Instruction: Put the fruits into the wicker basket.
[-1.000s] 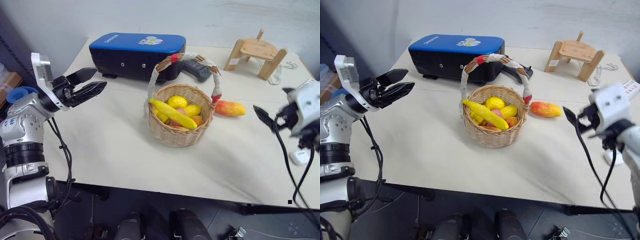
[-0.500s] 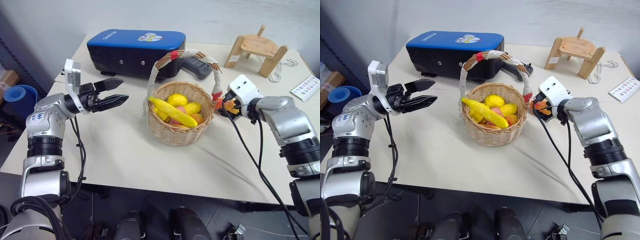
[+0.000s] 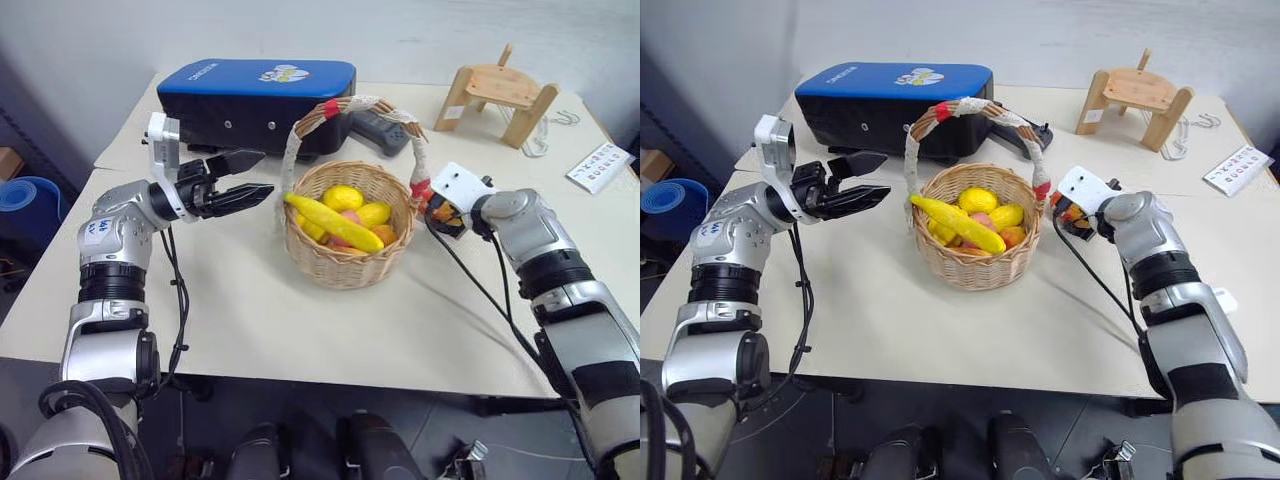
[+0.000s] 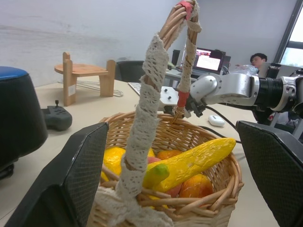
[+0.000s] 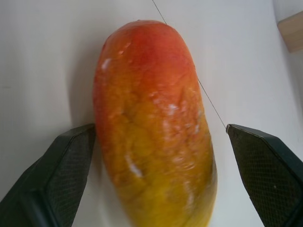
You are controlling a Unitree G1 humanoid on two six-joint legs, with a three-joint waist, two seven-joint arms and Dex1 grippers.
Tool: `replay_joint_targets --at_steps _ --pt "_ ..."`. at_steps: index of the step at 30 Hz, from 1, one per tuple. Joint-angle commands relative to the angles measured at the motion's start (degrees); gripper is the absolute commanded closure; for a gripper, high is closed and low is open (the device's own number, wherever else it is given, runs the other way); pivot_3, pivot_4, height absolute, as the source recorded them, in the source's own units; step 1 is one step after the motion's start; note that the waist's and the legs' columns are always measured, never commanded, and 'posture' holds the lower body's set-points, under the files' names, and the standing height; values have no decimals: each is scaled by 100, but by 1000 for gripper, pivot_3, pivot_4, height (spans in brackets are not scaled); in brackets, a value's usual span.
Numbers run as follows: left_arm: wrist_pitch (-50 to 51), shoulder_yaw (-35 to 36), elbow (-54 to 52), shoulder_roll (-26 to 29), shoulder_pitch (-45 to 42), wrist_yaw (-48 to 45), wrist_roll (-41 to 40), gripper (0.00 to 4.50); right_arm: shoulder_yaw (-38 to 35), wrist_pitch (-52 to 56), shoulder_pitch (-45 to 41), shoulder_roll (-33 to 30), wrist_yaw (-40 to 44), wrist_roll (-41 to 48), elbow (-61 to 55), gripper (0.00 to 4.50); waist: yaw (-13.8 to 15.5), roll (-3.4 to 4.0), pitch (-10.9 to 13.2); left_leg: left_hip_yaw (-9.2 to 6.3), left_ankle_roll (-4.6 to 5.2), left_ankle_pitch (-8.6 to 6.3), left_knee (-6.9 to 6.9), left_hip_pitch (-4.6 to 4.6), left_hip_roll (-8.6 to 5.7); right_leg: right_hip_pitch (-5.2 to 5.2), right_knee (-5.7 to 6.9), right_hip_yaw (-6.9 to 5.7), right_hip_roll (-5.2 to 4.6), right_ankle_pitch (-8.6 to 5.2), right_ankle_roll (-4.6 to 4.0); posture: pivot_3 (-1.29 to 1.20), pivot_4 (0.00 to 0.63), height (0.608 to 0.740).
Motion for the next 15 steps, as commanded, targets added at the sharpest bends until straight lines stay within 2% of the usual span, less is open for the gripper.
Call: replay_joint_targets --at_steps 1,3,6,7,11,15 --pt "-106 33 -78 -13 -288 16 14 0 -211 -71 -155 217 272 98 434 182 -35 0 0 0 -1 1 0 0 0 0 1 0 0 0 0 0 150 740" --pt "-118 49 -44 -24 -332 8 41 0 -250 -197 -203 253 284 22 581 605 -61 0 0 0 -2 2 -1 5 1 1 3 0 1 0 0 0 150 740" --pt "-126 88 -87 -38 -344 55 35 0 -341 -249 -126 214 406 25 541 1550 -70 0 0 3 -5 4 -6 19 2 5 11 1 1 0 0 0 150 740" --pt "-122 97 -134 -46 -323 79 25 0 -362 -272 -68 159 478 23 449 1679 -62 0 0 3 -6 4 -6 20 2 5 13 1 1 0 0 0 150 740" --pt "-68 99 -373 -27 -152 112 -10 0 -602 -387 300 -200 795 178 -330 1689 -33 0 0 2 -7 4 -7 19 2 6 12 0 0 0 0 0 150 740" --pt "140 160 -822 177 190 -194 -216 0 -1327 -316 1460 -1153 1688 862 -2585 1689 39 12 8 -2 -6 4 -14 13 0 3 11 -1 0 0 0 0 150 740"
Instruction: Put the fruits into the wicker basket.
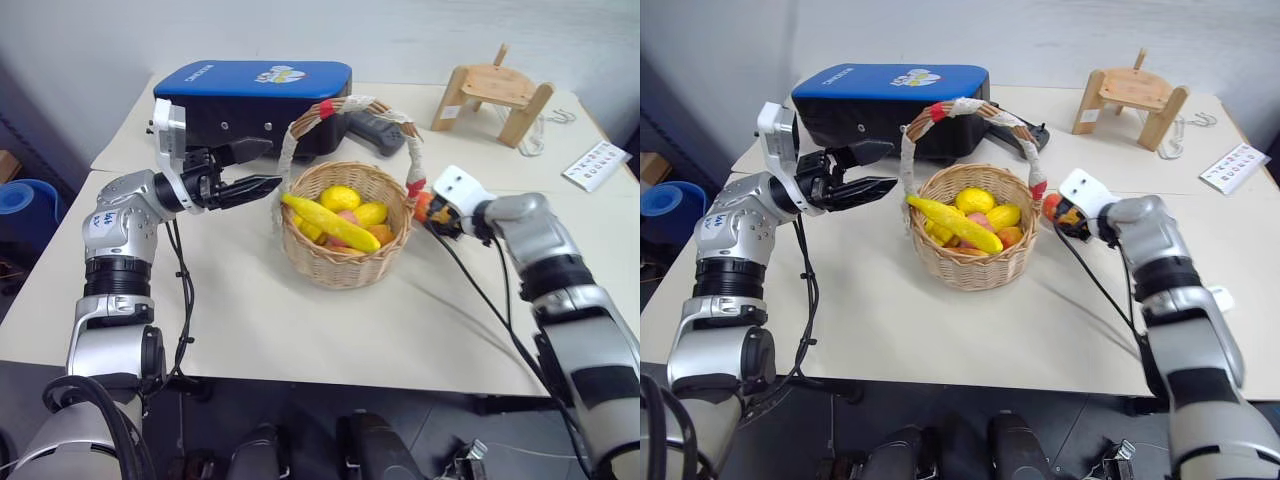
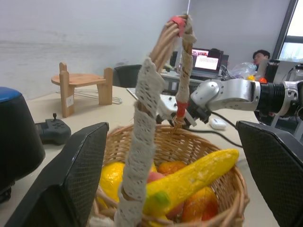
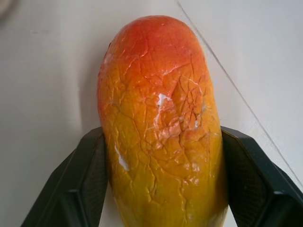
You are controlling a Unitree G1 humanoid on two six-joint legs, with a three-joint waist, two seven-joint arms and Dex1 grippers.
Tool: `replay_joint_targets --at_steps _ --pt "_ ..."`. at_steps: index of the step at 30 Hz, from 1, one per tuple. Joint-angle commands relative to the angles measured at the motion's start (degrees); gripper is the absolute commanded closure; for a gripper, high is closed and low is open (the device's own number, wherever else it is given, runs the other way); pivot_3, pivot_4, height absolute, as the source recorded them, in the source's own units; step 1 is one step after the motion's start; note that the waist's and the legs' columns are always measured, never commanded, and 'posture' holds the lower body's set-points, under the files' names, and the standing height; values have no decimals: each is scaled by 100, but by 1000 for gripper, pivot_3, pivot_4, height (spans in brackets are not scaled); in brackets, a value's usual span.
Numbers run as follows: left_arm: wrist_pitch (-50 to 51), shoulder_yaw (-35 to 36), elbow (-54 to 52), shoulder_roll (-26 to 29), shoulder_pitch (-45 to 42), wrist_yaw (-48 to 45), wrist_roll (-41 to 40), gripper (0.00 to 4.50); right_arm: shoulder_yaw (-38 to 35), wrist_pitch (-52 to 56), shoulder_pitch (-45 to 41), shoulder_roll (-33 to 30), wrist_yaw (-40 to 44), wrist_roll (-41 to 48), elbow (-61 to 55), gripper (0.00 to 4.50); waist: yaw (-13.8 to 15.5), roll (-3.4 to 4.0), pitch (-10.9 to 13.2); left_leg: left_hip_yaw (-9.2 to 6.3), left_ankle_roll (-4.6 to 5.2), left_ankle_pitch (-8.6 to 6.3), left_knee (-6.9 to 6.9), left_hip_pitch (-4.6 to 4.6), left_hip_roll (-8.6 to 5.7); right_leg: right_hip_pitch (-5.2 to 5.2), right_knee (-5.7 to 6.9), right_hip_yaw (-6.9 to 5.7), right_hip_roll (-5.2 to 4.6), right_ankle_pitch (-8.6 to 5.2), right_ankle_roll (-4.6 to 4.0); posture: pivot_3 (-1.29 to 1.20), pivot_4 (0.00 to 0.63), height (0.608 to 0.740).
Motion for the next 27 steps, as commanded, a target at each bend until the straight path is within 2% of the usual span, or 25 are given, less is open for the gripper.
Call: replay_joint_targets --at_steps 1,4,7,10,13,17,21,26,27 --pt "225 125 -702 323 313 -442 -315 0 -893 37 1020 -957 1003 861 -2288 1689 66 6 4 -4 0 0 -2 -8 0 -2 1 -1 1 0 0 0 150 740" --pt "258 -64 -1121 648 703 -877 -237 0 -1728 362 2356 -1584 1885 1912 -4083 1689 124 7 4 -11 -2 -2 -8 -10 2 -2 -9 -6 5 0 0 0 150 740" --pt "187 -130 -1485 865 1061 -1126 -215 0 -2605 1172 3231 -1703 2081 3064 -5548 1689 115 6 4 -13 -6 -5 -7 10 10 23 -35 -5 13 0 0 0 150 740" --pt "213 -66 -1677 950 1263 -1085 -254 0 -2823 2120 3345 -1643 1767 4029 -6663 1689 108 0 8 -5 -8 -4 -7 64 10 76 -37 0 10 0 -2 0 150 740" --pt "121 67 -1827 888 1441 -862 -290 0 -2353 2907 2730 -1122 862 4703 -7483 1689 80 -6 9 -11 -11 -6 -11 100 12 113 -38 -1 8 1 -5 0 150 740" --pt "187 112 -2034 791 1637 -585 -331 0 -1402 4148 1602 -162 -627 4564 -7343 1689 104 -11 8 -11 -16 -9 -18 111 12 116 -37 -2 5 -2 -13 0 150 740" --pt "278 134 -2181 750 1720 -348 -380 0 -788 4377 793 682 -1781 3793 -6605 1689 121 -13 7 -12 -13 -9 -13 81 9 89 -37 -6 1 -3 -15 0 150 740" --pt "462 176 -2326 675 1838 -128 -534 0 -217 4428 312 1050 -2457 2996 -5897 1689 137 -14 6 -11 -1 -3 -5 12 0 19 -29 -6 -6 -2 -13 0 150 740" --pt "508 177 -2361 668 1865 -109 -567 0 63 4324 277 881 -2441 2723 -5837 1340 133 -14 6 -11 0 -4 -5 7 0 15 -30 -6 -6 -2 -13 0 150 740"
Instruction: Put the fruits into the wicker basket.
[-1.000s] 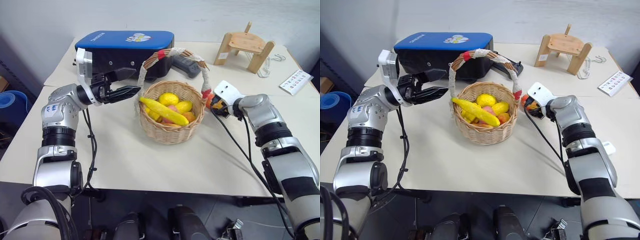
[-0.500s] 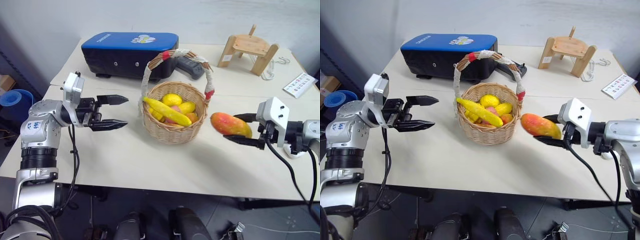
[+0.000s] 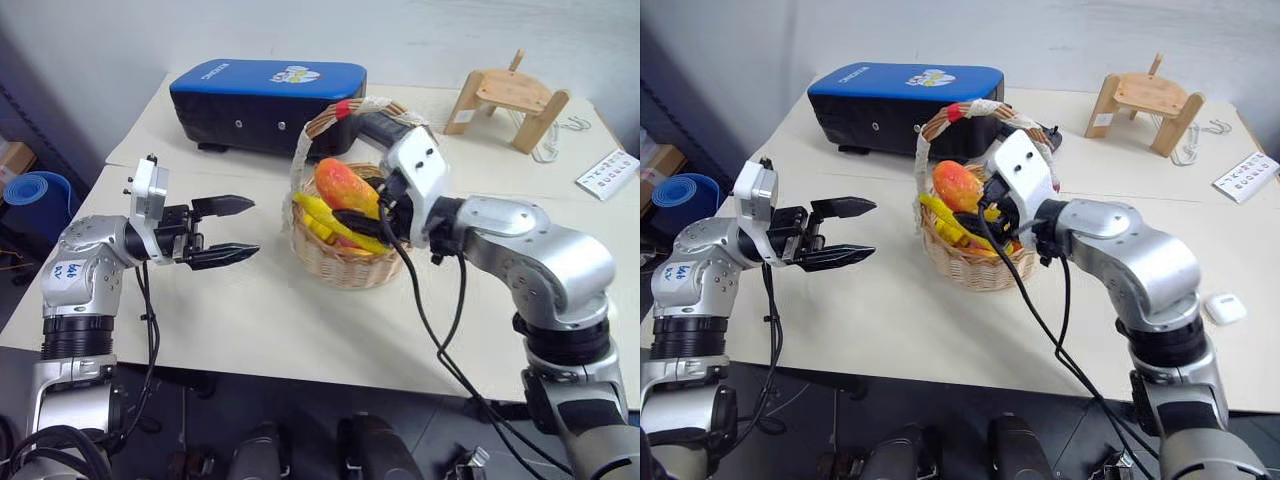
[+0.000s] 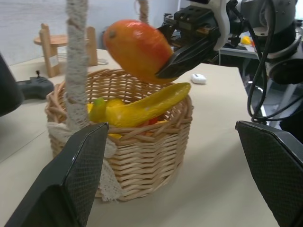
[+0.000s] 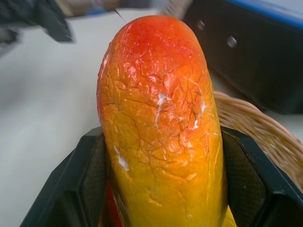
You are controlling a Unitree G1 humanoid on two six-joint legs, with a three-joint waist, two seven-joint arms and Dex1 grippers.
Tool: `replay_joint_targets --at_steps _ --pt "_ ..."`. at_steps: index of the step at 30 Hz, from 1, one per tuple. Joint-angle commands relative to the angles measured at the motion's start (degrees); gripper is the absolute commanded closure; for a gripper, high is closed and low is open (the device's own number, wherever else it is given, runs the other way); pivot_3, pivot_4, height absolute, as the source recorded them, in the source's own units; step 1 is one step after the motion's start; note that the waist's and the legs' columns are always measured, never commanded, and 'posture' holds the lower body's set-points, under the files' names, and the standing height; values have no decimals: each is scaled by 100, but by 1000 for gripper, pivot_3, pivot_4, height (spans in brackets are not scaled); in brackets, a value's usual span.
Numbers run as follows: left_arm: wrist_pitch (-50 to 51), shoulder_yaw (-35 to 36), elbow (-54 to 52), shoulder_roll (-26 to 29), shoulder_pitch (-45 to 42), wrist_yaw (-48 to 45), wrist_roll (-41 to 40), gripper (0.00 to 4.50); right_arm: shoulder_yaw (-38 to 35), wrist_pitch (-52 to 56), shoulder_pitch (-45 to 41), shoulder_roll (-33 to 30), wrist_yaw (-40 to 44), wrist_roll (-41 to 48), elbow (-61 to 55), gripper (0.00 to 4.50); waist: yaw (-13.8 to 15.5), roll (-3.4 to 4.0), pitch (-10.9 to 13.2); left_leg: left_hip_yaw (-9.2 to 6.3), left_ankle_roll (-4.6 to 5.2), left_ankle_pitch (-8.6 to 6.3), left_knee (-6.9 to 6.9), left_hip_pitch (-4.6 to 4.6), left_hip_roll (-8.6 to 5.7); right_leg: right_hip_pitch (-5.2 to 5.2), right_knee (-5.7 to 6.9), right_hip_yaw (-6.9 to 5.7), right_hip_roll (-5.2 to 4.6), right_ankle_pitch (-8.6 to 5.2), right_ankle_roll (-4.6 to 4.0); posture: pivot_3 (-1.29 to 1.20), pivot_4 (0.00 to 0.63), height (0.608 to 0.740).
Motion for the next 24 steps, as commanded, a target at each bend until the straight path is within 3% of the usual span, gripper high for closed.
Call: replay_joint_targets --at_steps 1,4,8,13,17,20,24 --pt "136 113 -291 -7 38 93 -257 0 484 -105 -176 -221 -183 -658 120 955 -5 0 0 0 0 0 1 -8 1 -7 0 -1 0 0 0 0 150 740" --pt "155 112 -323 11 73 115 -285 0 385 -129 -73 -182 -47 -594 -56 16 -10 0 0 0 1 1 1 -14 1 -14 0 -1 1 0 0 0 150 740" --pt "140 136 -380 19 145 155 -304 0 -190 -1705 878 -597 1476 94 -1213 16 0 0 0 -2 2 1 -3 -15 2 -13 -4 -3 5 0 0 0 150 740" --pt "248 353 -718 -53 238 428 -566 0 -1532 -2405 2386 -1208 1903 225 -1346 16 19 -4 0 -5 8 0 -2 -9 -1 6 -16 -5 2 6 11 0 150 740" --pt "366 519 -772 78 273 537 -694 0 -2293 -2825 2938 -1505 2275 310 -747 16 -3 -5 0 -3 12 3 0 5 -2 19 -16 0 2 8 16 0 150 740" --pt "327 527 -649 177 294 497 -651 0 -2232 -3381 2737 -1586 2504 86 219 16 -38 -7 1 1 9 3 -12 49 -1 62 -26 2 7 8 15 0 150 740" --pt "249 477 -566 184 348 464 -615 0 -1625 -4108 1773 -1277 2657 -356 1543 16 -74 -2 4 2 6 3 -16 66 2 78 -33 3 10 8 15 0 150 740"
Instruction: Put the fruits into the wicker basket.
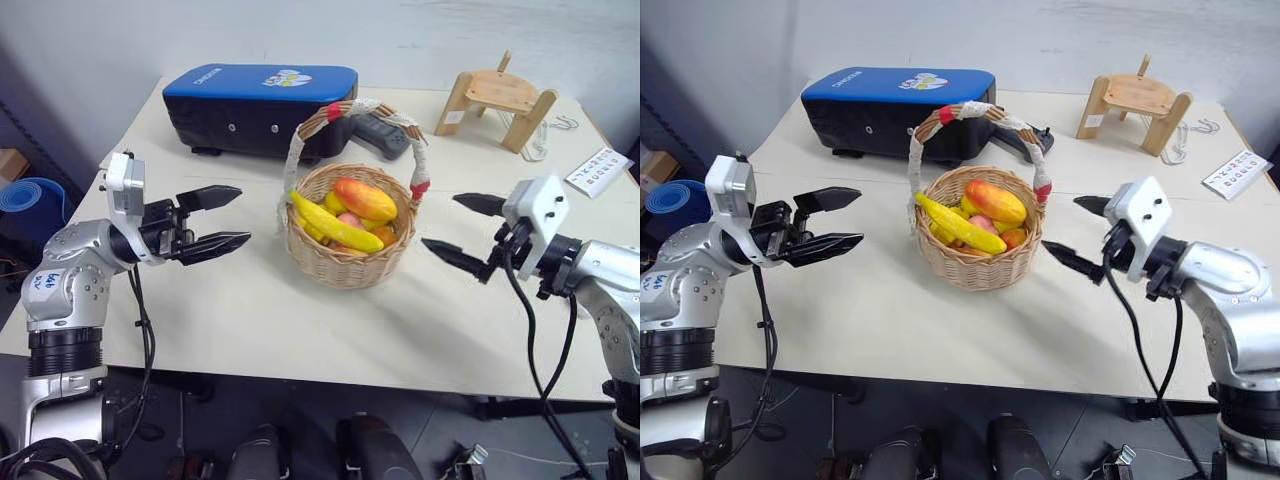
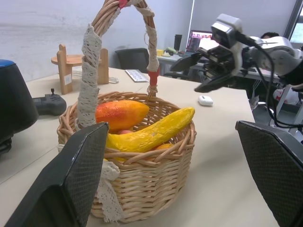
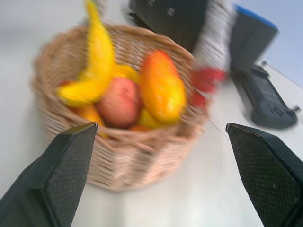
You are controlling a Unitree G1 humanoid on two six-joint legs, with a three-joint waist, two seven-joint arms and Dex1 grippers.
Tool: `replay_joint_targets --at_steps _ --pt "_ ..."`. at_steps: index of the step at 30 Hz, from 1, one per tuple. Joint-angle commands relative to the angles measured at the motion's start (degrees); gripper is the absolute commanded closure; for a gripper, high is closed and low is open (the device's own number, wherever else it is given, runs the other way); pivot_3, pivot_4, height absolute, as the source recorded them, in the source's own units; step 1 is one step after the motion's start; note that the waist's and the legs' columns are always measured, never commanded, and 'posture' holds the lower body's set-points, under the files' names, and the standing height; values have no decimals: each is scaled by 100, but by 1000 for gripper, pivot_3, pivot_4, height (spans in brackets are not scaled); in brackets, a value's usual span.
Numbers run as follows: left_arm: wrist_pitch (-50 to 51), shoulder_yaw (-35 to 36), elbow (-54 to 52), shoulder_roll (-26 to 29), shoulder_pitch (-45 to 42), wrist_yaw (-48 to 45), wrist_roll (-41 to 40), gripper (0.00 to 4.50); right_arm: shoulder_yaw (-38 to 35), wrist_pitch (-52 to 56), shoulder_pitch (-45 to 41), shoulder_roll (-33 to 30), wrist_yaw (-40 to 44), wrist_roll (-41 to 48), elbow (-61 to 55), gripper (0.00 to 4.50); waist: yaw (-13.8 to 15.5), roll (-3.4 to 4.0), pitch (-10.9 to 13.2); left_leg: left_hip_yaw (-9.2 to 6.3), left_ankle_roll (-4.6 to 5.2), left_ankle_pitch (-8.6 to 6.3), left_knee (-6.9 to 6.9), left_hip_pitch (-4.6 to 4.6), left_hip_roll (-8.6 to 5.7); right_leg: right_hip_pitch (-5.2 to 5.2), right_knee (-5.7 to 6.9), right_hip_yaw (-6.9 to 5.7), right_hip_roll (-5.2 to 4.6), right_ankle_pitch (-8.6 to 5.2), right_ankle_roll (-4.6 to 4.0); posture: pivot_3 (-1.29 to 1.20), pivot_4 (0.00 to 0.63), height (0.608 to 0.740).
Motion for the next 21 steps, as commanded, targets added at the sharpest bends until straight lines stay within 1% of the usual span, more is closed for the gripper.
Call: replay_joint_targets --at_steps 1,4,7,10,11,12,13,15,18,21 --pt "-112 55 -59 13 44 -9 -53 0 426 -768 -848 305 166 -346 922 16 -21 2 1 2 -1 1 0 0 1 0 1 1 1 0 0 0 150 740" --pt "-86 40 -150 -40 68 59 -101 0 741 -1196 -1472 654 289 -555 1650 16 1 1 1 0 -2 1 0 -2 2 -2 1 0 2 0 -1 0 150 740" --pt "-58 158 -205 -92 29 190 -212 0 1103 -1196 -1852 855 588 -627 1927 592 32 1 1 -1 -1 0 -1 -7 2 -5 -4 -2 1 0 -1 0 150 740" --pt "-108 200 -199 -52 27 231 -218 0 1199 -1019 -1940 882 807 -542 1959 1598 62 1 1 -3 5 -4 -1 -12 1 -5 -10 -4 -3 0 0 0 150 740" --pt "-115 203 -207 -46 43 231 -225 0 1223 -971 -1919 842 924 -516 1940 2049 70 1 1 -4 6 -4 0 -13 1 -5 -11 -7 -5 0 0 0 150 740" --pt "-119 209 -213 -46 55 230 -232 0 1235 -911 -1893 807 1010 -496 1911 2299 73 1 1 -6 8 -5 0 -15 0 -5 -11 -8 -6 0 0 0 150 740" --pt "-112 213 -239 -51 69 240 -240 0 1228 -864 -1868 782 1072 -482 1880 2667 70 1 1 -5 9 -6 0 -15 -1 -5 -12 -8 -8 0 0 0 150 740" --pt "-136 227 -256 -86 86 267 -242 0 1115 -736 -1780 733 1128 -372 1741 3418 62 1 1 -5 9 -7 1 -15 -1 -4 -12 -8 -8 0 0 0 150 740" --pt "-216 180 -162 -160 51 239 -213 0 865 -421 -1533 595 1070 -152 1312 4422 62 1 1 -6 8 -7 0 -14 0 -4 -11 -10 -7 0 0 0 150 740" --pt "-235 80 -92 -248 -34 187 -188 0 511 -170 -1001 303 885 -8 588 4488 71 1 1 -7 7 -8 -1 -15 0 -4 -13 -10 -7 0 0 0 150 740"
